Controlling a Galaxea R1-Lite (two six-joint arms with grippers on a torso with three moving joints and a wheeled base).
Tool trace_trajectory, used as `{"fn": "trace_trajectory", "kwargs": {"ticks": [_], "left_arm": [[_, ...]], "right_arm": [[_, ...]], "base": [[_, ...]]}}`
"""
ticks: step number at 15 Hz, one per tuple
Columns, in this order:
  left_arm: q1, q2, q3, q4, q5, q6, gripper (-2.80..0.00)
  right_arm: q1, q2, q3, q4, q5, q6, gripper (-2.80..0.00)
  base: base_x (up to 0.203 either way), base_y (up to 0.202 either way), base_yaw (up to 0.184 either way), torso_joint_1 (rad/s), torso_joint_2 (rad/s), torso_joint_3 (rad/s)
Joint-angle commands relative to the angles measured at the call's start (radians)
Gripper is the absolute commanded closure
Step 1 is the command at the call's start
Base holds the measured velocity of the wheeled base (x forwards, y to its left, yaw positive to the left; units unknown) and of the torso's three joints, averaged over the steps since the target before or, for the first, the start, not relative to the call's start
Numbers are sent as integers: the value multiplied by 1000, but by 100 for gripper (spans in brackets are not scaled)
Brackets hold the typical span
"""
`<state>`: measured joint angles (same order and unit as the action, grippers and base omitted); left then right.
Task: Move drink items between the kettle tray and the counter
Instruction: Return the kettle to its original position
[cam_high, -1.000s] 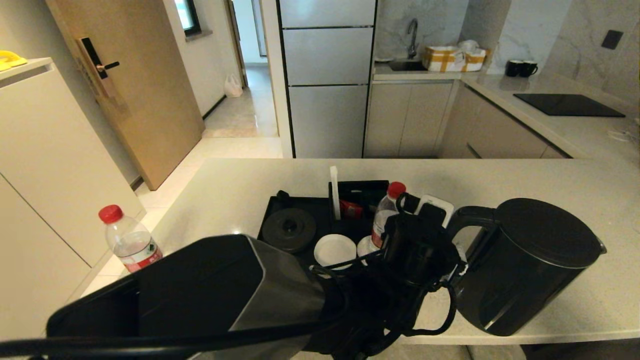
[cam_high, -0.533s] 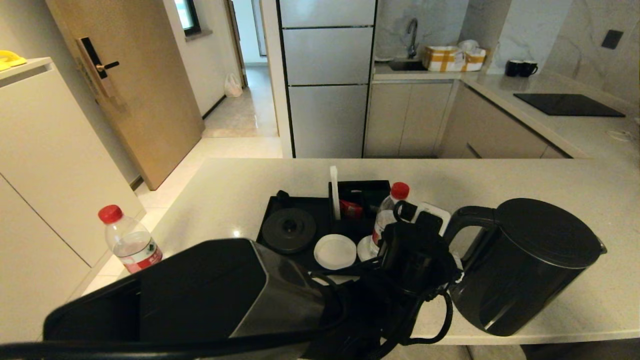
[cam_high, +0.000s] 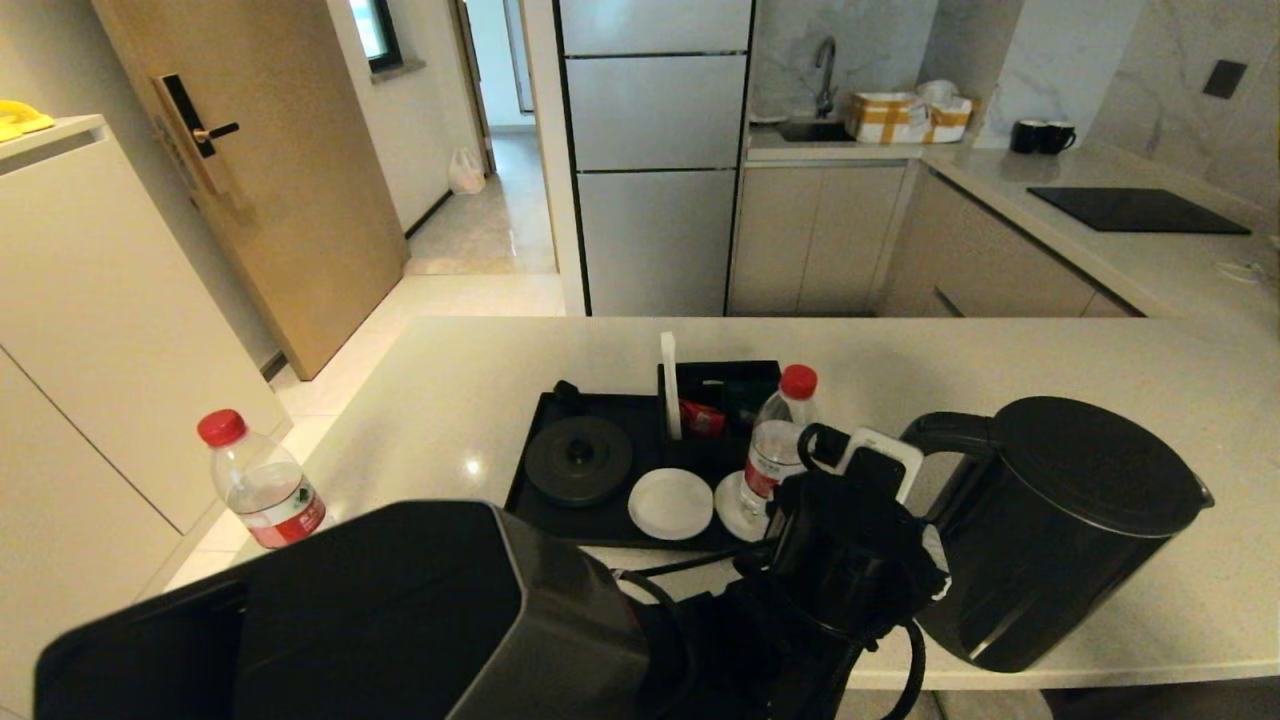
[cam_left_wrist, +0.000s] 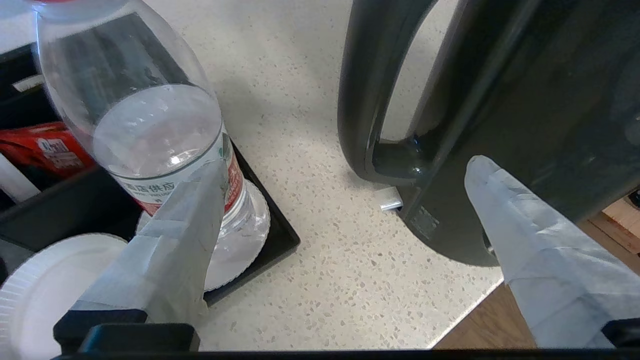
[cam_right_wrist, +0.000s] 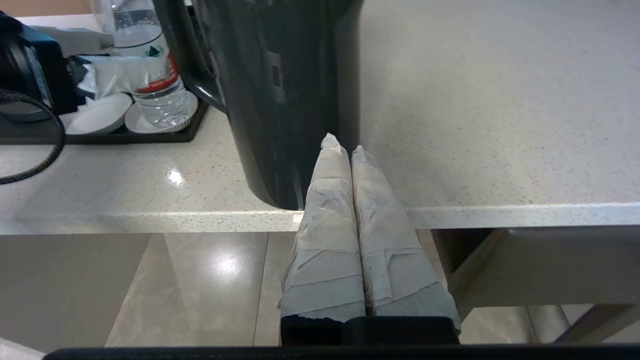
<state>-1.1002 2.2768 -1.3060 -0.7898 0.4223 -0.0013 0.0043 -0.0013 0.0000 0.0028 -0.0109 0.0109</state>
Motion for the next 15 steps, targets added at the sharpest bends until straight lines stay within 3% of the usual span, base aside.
{"fn": "trace_trajectory", "kwargs": {"ticks": [1, 8, 15], "left_arm": [[-10, -3, 1, -5, 1, 0, -280], [-29, 9, -35, 11, -71, -3, -280], [5, 69, -99, 23, -77, -2, -280]], "right_arm": [[0, 0, 0, 0, 0, 0, 0], [0, 0, 0, 0, 0, 0, 0], [0, 0, 0, 0, 0, 0, 0]], "base": [[0, 0, 0, 0, 0, 0], [0, 0, 0, 0, 0, 0], [0, 0, 0, 0, 0, 0]]}}
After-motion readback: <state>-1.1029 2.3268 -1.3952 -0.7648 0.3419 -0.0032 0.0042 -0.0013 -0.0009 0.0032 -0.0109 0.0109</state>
